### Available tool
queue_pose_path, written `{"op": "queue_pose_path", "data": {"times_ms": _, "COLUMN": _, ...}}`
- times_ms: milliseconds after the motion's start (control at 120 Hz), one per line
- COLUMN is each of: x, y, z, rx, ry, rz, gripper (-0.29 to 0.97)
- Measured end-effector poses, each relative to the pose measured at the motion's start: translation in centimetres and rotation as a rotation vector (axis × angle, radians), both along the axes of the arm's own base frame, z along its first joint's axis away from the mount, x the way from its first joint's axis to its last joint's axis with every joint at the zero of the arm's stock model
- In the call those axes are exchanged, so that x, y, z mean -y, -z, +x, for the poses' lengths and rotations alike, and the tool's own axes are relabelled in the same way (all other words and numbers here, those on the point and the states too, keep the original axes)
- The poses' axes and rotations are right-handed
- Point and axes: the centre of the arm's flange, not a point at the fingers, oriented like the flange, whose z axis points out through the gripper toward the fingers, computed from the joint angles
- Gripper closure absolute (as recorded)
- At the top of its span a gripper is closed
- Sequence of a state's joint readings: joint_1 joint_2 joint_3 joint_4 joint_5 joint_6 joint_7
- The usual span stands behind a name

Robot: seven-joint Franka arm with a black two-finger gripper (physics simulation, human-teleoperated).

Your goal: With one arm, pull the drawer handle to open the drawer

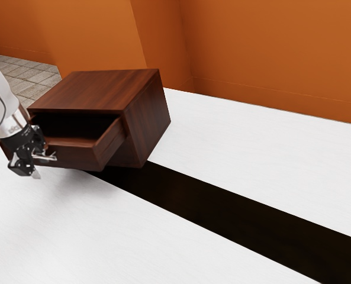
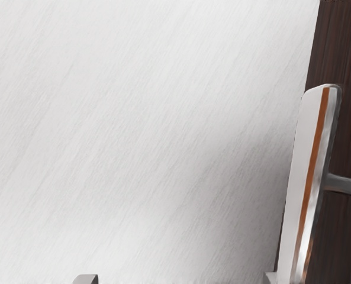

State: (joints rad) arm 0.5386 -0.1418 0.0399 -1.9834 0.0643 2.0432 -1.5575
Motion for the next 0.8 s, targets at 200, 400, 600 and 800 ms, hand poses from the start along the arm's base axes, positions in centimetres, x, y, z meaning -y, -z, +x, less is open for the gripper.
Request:
{"op": "queue_pose_path", "data": {"times_ms": 200, "x": -0.11, "y": -0.43, "z": -0.14, "rx": -0.042, "ry": -0.026, "rz": -0.033, "gripper": 0.39}}
{"op": "queue_pose_path", "data": {"times_ms": 400, "x": 0.08, "y": -0.50, "z": -0.45, "rx": -0.078, "ry": -0.049, "rz": -0.063, "gripper": 0.37}}
{"op": "queue_pose_path", "data": {"times_ms": 600, "x": 0.14, "y": -0.39, "z": -0.71, "rx": -0.096, "ry": -0.066, "rz": -0.077, "gripper": 0.35}}
{"op": "queue_pose_path", "data": {"times_ms": 800, "x": 0.22, "y": -0.62, "z": -0.76, "rx": -0.105, "ry": -0.071, "rz": -0.072, "gripper": 0.34}}
